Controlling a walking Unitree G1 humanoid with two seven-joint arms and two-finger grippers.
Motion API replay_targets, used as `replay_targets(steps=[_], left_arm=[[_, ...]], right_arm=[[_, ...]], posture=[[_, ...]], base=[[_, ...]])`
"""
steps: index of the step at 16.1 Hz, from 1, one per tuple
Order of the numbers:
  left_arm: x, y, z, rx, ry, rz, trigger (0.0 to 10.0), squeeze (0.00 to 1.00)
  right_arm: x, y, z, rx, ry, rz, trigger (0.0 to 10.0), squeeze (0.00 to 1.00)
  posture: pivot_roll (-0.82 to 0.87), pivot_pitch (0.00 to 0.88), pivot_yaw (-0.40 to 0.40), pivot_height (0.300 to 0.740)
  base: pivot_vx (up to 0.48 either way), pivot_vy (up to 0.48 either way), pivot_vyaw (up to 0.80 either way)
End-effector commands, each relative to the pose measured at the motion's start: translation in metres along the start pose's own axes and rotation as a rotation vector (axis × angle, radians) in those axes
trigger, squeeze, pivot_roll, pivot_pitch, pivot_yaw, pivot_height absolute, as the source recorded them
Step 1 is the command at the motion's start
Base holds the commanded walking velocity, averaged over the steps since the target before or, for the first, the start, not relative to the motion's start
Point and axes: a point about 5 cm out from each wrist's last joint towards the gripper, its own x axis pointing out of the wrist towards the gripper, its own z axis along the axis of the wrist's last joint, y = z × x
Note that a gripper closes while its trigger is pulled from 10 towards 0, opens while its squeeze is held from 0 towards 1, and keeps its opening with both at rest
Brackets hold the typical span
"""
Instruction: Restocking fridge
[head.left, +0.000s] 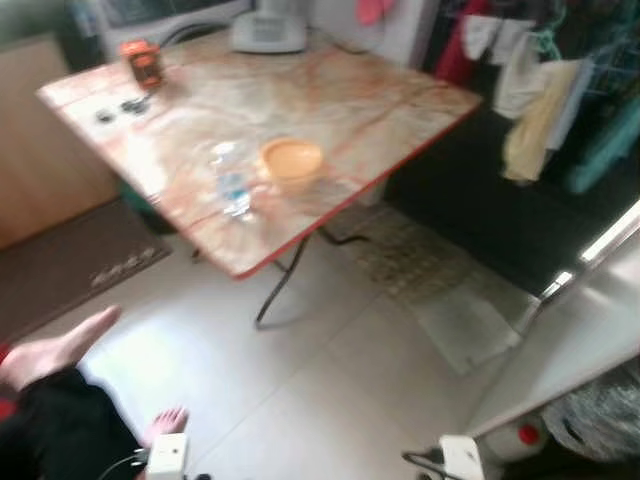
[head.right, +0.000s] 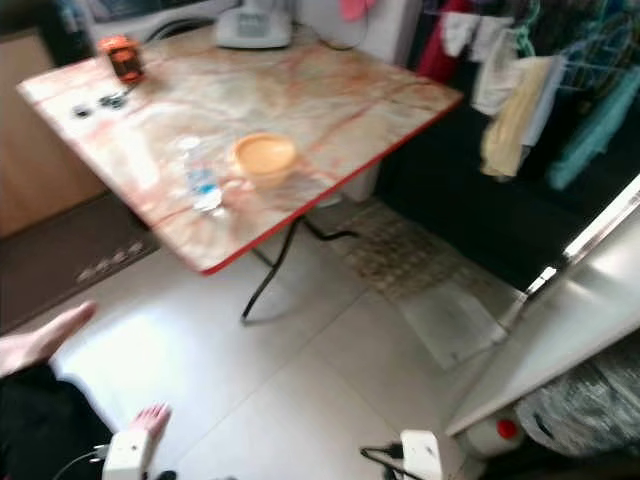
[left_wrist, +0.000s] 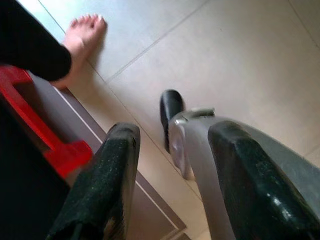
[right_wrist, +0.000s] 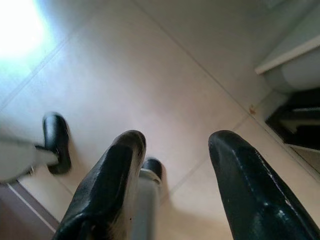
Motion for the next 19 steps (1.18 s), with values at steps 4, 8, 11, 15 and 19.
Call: replay_targets(steps=[4, 8, 11, 15, 19], left_arm=[[-0.0005, -0.0056, -0.0068, -0.005, 0.02, -0.014, 10.0, 0.0], [-0.0003, -0.006, -0.0064, -0.003, 0.018, -0.016, 10.0, 0.0], [-0.0003, -0.0062, -0.0062, 0.0, 0.018, -0.016, 10.0, 0.0], [-0.0003, -0.0062, -0.0065, 0.008, 0.02, -0.018, 10.0, 0.0], [-0.0004, -0.0064, -0.0069, 0.019, 0.019, -0.013, 10.0, 0.0]], right_arm=[[-0.0032, -0.0093, -0.0097, -0.025, 0.033, -0.024, 10.0, 0.0], [-0.0032, -0.0092, -0.01, -0.009, 0.034, -0.025, 10.0, 0.0], [-0.0032, -0.0093, -0.0099, -0.012, 0.034, -0.023, 10.0, 0.0], [-0.0032, -0.0095, -0.0098, -0.028, 0.036, -0.024, 10.0, 0.0], [-0.0035, -0.0096, -0.0109, -0.004, 0.035, -0.026, 10.0, 0.0]], posture=[[-0.03, 0.103, -0.06, 0.74], [-0.03, 0.095, -0.059, 0.74], [-0.03, 0.09, -0.059, 0.74], [-0.04, 0.081, -0.057, 0.74], [-0.03, 0.068, -0.054, 0.74]], base=[[0.254, 0.0, 0.4], [0.254, 0.0, 0.4], [0.255, 0.0, 0.0], [0.251, 0.0, 0.4], [0.126, 0.0, 0.13]])
